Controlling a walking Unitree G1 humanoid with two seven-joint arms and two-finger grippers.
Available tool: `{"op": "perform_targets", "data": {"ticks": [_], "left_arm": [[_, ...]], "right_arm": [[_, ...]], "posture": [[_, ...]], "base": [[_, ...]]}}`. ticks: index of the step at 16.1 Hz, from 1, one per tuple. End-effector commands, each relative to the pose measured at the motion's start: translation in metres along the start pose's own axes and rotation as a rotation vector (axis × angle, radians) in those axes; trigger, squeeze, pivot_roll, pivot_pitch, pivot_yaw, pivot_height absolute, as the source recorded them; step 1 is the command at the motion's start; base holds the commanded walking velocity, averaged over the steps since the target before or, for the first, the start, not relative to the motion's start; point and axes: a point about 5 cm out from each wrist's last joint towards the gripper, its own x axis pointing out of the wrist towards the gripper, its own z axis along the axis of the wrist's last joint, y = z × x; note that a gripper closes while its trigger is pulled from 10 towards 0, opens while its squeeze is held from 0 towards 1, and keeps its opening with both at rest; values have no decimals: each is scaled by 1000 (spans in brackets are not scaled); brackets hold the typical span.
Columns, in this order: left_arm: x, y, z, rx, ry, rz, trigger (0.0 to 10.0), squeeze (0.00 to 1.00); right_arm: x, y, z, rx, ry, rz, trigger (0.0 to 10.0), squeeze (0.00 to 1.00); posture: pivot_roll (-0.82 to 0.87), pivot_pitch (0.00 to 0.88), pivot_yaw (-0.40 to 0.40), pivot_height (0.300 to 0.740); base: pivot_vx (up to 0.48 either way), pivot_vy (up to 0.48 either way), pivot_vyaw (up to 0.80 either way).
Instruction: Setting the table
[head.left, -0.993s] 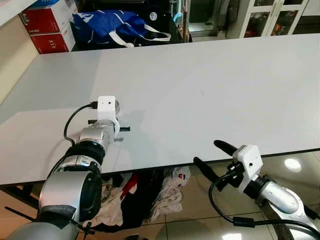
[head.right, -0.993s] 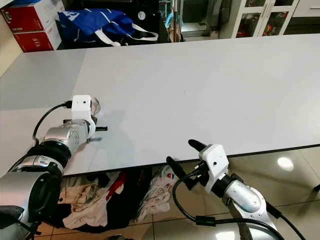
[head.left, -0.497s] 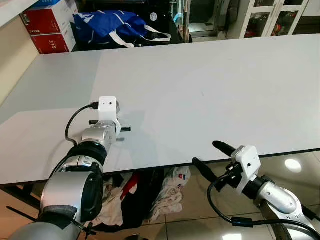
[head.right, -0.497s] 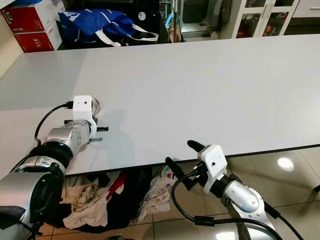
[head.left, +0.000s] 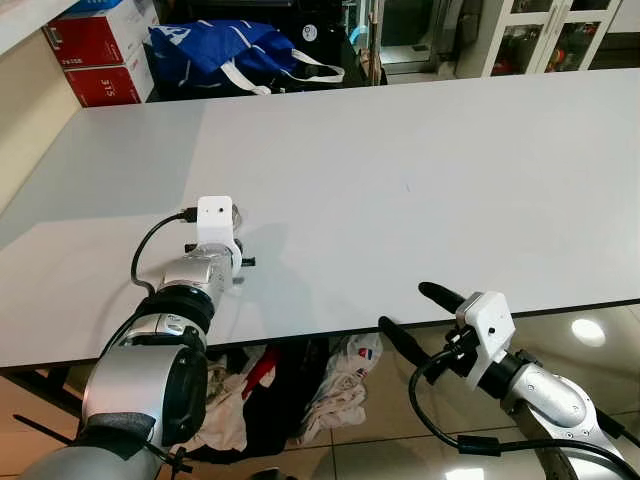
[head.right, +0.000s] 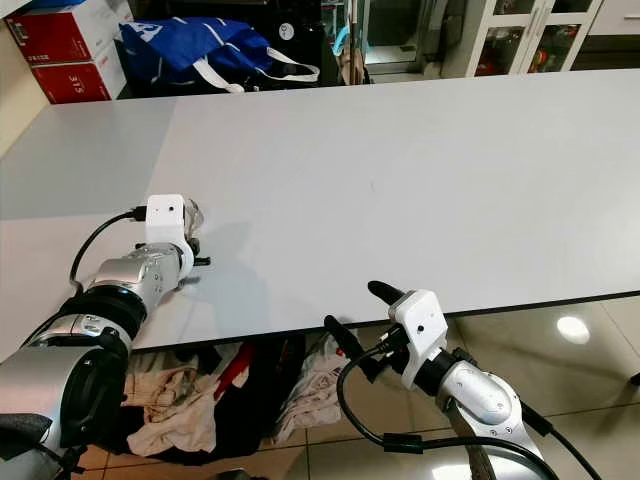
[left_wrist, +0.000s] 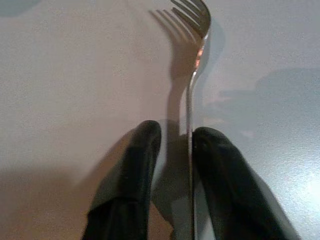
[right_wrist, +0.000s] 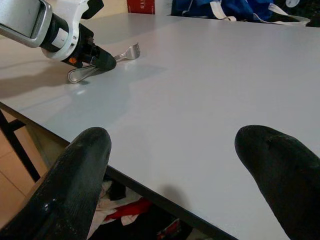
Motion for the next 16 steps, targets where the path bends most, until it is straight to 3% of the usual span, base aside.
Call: {"op": "perform_targets", "data": {"ticks": [1, 13, 16], "left_arm": [[2, -3, -22, 5, 95, -8, 10000, 1000], [-1, -13, -8, 59, 36, -35, 10000, 1000], [-4, -20, 8, 76, -21, -57, 10000, 1000]], "right_arm": [[0, 1, -2, -9, 7, 9, 10000, 0], [0, 3, -5, -4, 16, 15, 10000, 0], [-1, 4, -7, -3, 19, 17, 10000, 0]], "posture": [[-105, 12, 78, 731], [-99, 8, 78, 731], [-100, 8, 78, 731]], "base": [[0, 0, 0], [0, 0, 0], [0, 0, 0]]}}
